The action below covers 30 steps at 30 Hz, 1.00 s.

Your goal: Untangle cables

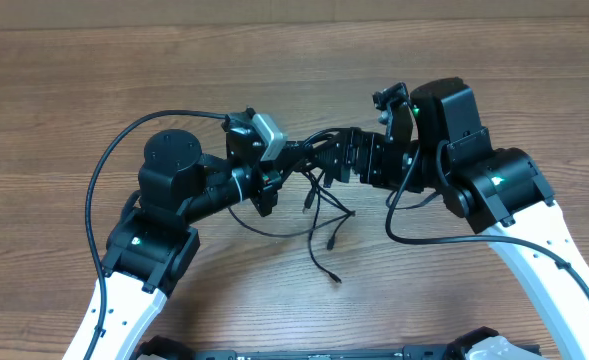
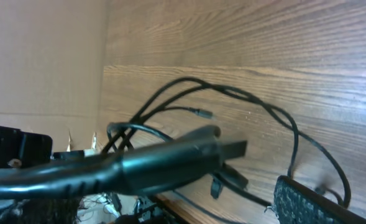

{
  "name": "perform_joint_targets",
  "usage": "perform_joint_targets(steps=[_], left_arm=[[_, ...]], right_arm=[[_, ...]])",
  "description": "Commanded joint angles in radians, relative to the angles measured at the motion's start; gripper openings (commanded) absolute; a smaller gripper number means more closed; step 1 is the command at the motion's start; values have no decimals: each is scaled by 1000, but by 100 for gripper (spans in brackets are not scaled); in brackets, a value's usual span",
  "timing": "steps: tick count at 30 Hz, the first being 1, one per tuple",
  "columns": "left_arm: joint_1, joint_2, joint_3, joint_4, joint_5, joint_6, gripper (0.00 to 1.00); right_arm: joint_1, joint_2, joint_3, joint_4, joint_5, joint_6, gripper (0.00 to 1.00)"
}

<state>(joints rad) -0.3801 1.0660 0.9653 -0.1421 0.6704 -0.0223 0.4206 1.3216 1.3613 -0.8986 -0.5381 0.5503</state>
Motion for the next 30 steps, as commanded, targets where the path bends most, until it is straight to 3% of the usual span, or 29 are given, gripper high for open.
perform_joint_targets(steps=[1,16,30], left_arm=[[-6,-14,13,10,54,-53,4],[-6,-14,13,142,319,-53,4],[-5,-14,13,239,262,-71,4]], right_arm=[[3,5,13,14,45,1,97],[3,23,13,-48,208,4,97],[3,53,13,-189,227,0,96]])
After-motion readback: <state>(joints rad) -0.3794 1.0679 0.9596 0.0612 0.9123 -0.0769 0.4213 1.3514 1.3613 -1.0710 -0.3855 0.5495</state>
